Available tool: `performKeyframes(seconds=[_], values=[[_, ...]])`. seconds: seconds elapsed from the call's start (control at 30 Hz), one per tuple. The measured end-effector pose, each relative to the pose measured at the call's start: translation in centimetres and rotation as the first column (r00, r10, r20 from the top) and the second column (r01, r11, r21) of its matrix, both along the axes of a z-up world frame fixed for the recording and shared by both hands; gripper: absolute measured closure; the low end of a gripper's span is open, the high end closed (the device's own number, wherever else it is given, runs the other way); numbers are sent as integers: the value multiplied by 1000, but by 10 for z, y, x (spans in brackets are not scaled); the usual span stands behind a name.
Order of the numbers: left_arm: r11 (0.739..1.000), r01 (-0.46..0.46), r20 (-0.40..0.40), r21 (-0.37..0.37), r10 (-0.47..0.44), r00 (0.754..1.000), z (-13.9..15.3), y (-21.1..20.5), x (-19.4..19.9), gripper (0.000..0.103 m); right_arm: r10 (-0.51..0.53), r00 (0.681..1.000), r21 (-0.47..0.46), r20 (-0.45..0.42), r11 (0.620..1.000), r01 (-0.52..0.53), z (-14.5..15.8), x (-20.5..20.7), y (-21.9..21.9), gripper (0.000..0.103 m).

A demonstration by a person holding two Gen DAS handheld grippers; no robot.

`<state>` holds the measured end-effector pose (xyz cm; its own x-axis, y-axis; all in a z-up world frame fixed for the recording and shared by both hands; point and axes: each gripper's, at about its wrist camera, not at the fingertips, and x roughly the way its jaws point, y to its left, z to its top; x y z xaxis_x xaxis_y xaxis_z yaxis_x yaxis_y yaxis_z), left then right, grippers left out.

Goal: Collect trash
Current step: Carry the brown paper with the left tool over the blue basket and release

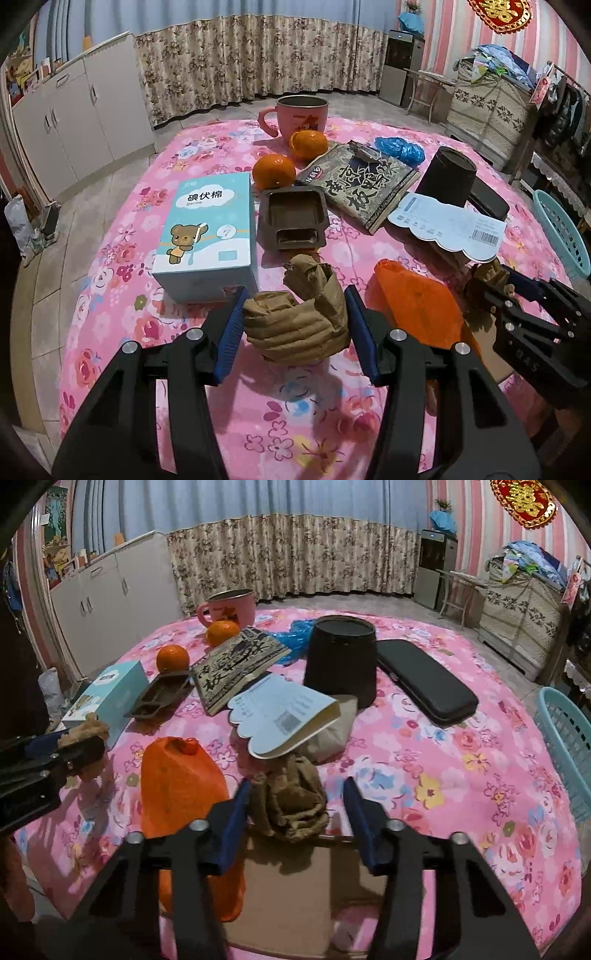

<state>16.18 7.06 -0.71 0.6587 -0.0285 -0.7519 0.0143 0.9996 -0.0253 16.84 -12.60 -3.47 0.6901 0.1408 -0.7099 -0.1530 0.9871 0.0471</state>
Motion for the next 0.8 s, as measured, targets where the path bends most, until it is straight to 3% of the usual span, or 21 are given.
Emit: performKeyframes(seconds=[0.37, 0.57, 0.8], values=[[999, -8, 22, 51, 7, 1000, 10, -18, -7, 52, 1, 998, 9, 63, 1000, -2, 23, -21, -19, 63], [996, 30, 83, 86, -37, 996, 36, -52, -15, 51, -40, 994, 35, 102, 999, 37, 45, -31, -60, 63], [993, 91, 106, 74, -98, 989, 63, -107, -1, 51, -87, 986, 45, 140, 996, 81, 82, -30, -129, 63]])
